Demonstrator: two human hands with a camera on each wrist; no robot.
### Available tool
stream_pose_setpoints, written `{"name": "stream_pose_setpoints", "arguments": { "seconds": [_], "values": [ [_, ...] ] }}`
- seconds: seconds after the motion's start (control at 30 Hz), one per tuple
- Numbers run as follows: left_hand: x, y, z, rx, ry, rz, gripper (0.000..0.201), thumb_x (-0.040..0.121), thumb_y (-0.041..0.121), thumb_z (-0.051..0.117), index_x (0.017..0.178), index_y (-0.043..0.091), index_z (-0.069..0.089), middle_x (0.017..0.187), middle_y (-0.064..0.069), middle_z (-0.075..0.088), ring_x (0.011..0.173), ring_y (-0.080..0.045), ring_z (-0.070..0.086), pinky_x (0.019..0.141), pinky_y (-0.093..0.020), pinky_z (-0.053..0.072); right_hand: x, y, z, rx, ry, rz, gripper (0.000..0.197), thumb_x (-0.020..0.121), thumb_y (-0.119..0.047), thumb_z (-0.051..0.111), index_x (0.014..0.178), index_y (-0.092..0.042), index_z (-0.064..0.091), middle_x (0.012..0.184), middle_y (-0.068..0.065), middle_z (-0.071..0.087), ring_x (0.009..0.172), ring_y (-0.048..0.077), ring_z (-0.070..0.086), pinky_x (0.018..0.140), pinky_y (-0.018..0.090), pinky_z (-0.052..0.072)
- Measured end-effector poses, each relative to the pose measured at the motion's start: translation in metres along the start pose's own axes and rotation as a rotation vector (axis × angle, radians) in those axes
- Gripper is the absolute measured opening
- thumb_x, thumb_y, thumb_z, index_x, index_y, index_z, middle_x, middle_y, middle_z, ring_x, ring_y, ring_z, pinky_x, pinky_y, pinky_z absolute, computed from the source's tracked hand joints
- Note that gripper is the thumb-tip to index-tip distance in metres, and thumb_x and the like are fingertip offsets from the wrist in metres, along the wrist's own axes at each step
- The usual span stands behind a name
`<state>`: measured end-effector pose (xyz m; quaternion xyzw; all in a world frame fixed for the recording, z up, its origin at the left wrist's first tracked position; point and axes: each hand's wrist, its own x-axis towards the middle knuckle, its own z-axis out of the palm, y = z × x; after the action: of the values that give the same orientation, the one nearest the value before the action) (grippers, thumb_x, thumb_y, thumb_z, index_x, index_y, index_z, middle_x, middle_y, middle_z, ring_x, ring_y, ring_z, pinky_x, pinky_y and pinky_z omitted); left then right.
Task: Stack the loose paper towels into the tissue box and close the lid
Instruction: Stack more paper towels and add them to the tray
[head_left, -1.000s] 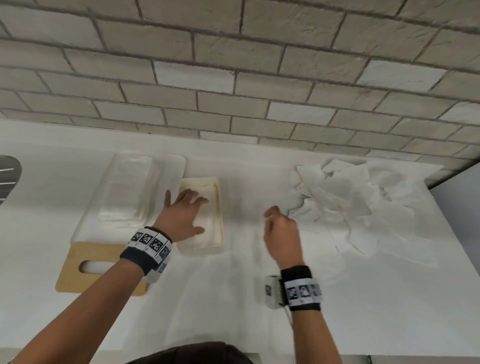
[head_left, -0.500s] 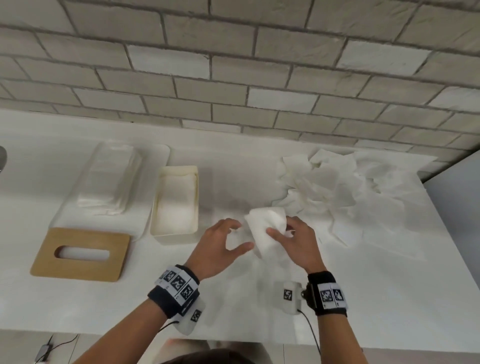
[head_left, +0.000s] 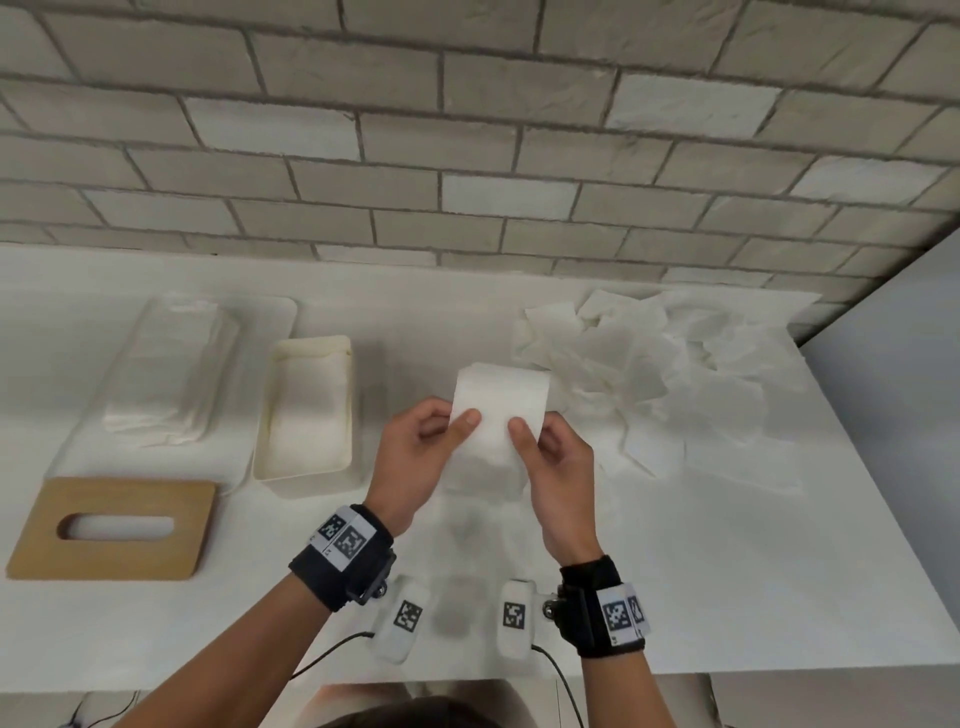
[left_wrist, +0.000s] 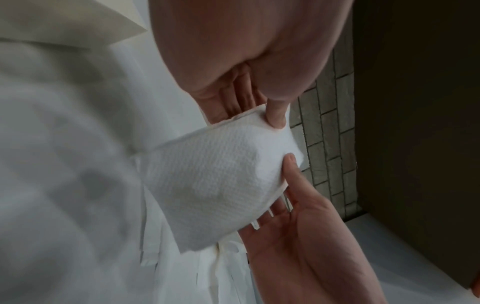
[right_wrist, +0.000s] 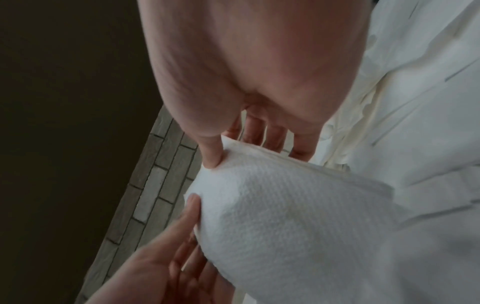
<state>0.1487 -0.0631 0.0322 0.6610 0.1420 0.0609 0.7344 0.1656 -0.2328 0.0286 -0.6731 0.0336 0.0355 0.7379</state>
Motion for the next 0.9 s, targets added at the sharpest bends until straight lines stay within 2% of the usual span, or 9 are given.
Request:
{"name": "stream_pose_setpoints", "arguments": {
  "seconds": [0.07, 0.13, 0.2, 0.27, 0.47, 0.57, 0.67, 0.8, 0.9],
  "values": [
    [0.001, 0.007, -0.003, -0.027, 0.007, -0.008, 0.018, 0.098, 0.022, 0.077, 0.104, 0.006, 0.073, 0.096, -0.008, 0.083, 0.087, -0.021, 0.079, 0.077, -0.03, 0.062, 0.002, -0.001, 0.01, 0.002, -0.003, -0.025, 0.017, 0.105, -0.025, 0.071, 0.106, -0.008, 0.072, 0.102, 0.009, 0.08, 0.098, 0.03, 0.076, 0.09, 0.052, 0.059],
    [0.004, 0.015, -0.01, -0.006, 0.048, 0.019, 0.02, 0.1, 0.027, 0.075, 0.098, 0.008, 0.07, 0.087, -0.006, 0.081, 0.078, -0.02, 0.073, 0.072, -0.033, 0.057, 0.002, 0.0, 0.024, -0.011, -0.04, -0.039, 0.02, 0.106, -0.034, 0.068, 0.12, -0.02, 0.066, 0.103, 0.004, 0.08, 0.097, 0.024, 0.074, 0.09, 0.052, 0.058],
    [0.011, 0.02, -0.023, 0.038, 0.118, 0.043, 0.033, 0.101, 0.034, 0.074, 0.087, 0.009, 0.059, 0.065, -0.005, 0.06, 0.061, -0.022, 0.046, 0.059, -0.034, 0.041, -0.003, 0.006, 0.041, -0.028, -0.106, -0.051, 0.037, 0.105, -0.037, 0.07, 0.137, -0.032, 0.051, 0.106, 0.004, 0.08, 0.096, 0.027, 0.075, 0.089, 0.049, 0.059],
    [0.023, 0.023, -0.044, 0.06, 0.203, 0.069, 0.04, 0.101, 0.039, 0.073, 0.087, 0.007, 0.053, 0.063, -0.011, 0.044, 0.06, -0.023, 0.03, 0.055, -0.034, 0.029, -0.011, 0.015, 0.059, -0.084, -0.132, -0.089, 0.055, 0.104, -0.03, 0.072, 0.147, -0.036, 0.038, 0.094, 0.007, 0.077, 0.079, 0.035, 0.068, 0.076, 0.041, 0.056],
    [0.068, 0.03, -0.137, 0.367, 0.381, 0.071, 0.042, 0.099, 0.039, 0.075, 0.073, 0.02, 0.049, 0.057, 0.013, 0.04, 0.057, -0.012, 0.035, 0.061, -0.035, 0.031, -0.01, 0.034, 0.135, -0.286, -0.144, -0.193, 0.025, 0.104, -0.015, 0.069, 0.12, -0.034, 0.064, 0.078, 0.004, 0.072, 0.073, 0.018, 0.069, 0.069, 0.027, 0.056],
    [0.088, 0.027, -0.183, 0.533, 0.415, 0.034, 0.026, 0.096, 0.038, 0.078, 0.092, 0.017, 0.064, 0.084, 0.004, 0.067, 0.082, -0.023, 0.065, 0.082, -0.043, 0.054, 0.003, 0.047, 0.18, -0.443, -0.219, -0.259, 0.016, 0.103, -0.006, 0.065, 0.111, -0.02, 0.07, 0.076, 0.005, 0.071, 0.068, 0.019, 0.067, 0.066, 0.028, 0.057],
    [0.096, 0.02, -0.212, 0.684, 0.43, 0.017, 0.041, 0.094, 0.023, 0.081, 0.128, 0.009, 0.063, 0.122, -0.007, 0.07, 0.114, -0.03, 0.067, 0.102, -0.044, 0.054, 0.015, 0.061, 0.214, -0.677, -0.279, -0.211, 0.014, 0.105, -0.003, 0.058, 0.108, -0.01, 0.069, 0.086, 0.009, 0.072, 0.074, 0.023, 0.07, 0.073, 0.038, 0.062],
    [0.093, 0.009, -0.21, 0.938, 0.21, 0.154, 0.026, 0.094, 0.012, 0.076, 0.119, 0.011, 0.068, 0.12, -0.008, 0.072, 0.111, -0.03, 0.07, 0.094, -0.035, 0.052, 0.013, 0.065, 0.23, -0.938, -0.362, -0.156, 0.016, 0.108, -0.006, 0.051, 0.12, -0.004, 0.061, 0.11, 0.022, 0.07, 0.097, 0.041, 0.071, 0.084, 0.048, 0.061],
    [0.086, -0.003, -0.193, 1.238, -0.163, 0.026, 0.038, 0.095, 0.033, 0.074, 0.13, 0.029, 0.06, 0.132, -0.001, 0.065, 0.124, -0.028, 0.064, 0.103, -0.048, 0.05, 0.01, 0.052, 0.218, -0.981, -0.327, -0.211, 0.02, 0.109, -0.017, 0.054, 0.123, -0.007, 0.062, 0.106, 0.022, 0.073, 0.094, 0.042, 0.072, 0.08, 0.046, 0.061]
  ]
}}
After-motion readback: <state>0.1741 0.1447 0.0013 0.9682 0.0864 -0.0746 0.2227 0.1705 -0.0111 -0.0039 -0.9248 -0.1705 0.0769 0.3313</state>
